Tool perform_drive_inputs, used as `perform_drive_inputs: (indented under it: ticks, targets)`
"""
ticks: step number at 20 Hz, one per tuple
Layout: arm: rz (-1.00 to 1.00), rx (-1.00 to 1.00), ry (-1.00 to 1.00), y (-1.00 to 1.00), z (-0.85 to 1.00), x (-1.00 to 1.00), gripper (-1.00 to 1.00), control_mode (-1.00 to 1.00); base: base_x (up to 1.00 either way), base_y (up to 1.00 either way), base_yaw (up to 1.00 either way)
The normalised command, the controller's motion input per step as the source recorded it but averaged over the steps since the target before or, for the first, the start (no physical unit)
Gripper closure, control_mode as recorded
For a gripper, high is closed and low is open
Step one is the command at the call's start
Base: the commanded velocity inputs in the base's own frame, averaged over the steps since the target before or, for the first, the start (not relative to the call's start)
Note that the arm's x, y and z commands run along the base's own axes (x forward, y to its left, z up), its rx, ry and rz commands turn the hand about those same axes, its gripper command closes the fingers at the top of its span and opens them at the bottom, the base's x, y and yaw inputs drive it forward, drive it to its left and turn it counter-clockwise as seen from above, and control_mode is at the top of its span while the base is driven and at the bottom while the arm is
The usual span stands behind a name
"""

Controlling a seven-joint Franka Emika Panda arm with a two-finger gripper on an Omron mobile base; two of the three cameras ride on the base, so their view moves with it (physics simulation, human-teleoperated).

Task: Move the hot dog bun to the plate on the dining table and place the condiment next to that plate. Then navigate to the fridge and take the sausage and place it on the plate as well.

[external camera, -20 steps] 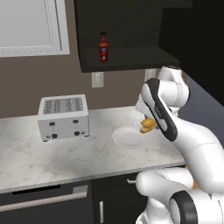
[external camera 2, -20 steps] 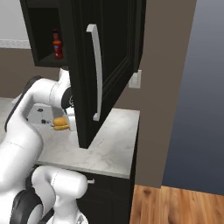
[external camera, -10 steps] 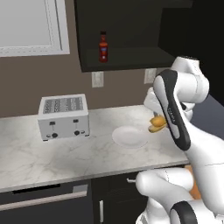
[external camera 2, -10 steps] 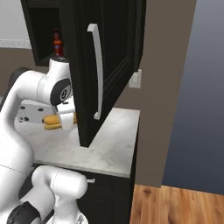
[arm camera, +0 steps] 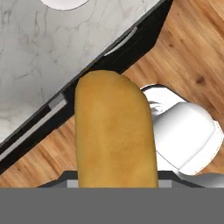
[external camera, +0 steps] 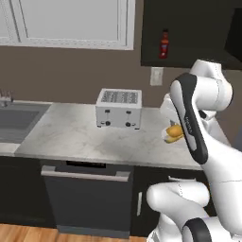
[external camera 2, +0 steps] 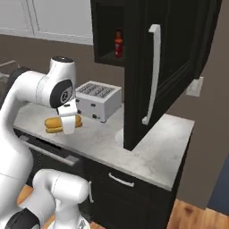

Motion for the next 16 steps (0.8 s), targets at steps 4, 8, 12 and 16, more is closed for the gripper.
perform_drive_inputs:
  ticks: [4,8,12,16]
  targets:
    - [0.0,0.0,0.0,0.0,0.0,0.0,1.0,1.0,-0.11,0.6,0.73]
    - [0.0,0.0,0.0,0.0,0.0,0.0,1.0,1.0,-0.01,0.57,0.76]
    - [0.0,0.0,0.0,0.0,0.0,0.0,1.0,1.0,-0.05,0.59,0.74]
    - [0.0,0.0,0.0,0.0,0.0,0.0,1.0,1.0,-0.13,0.63,0.73]
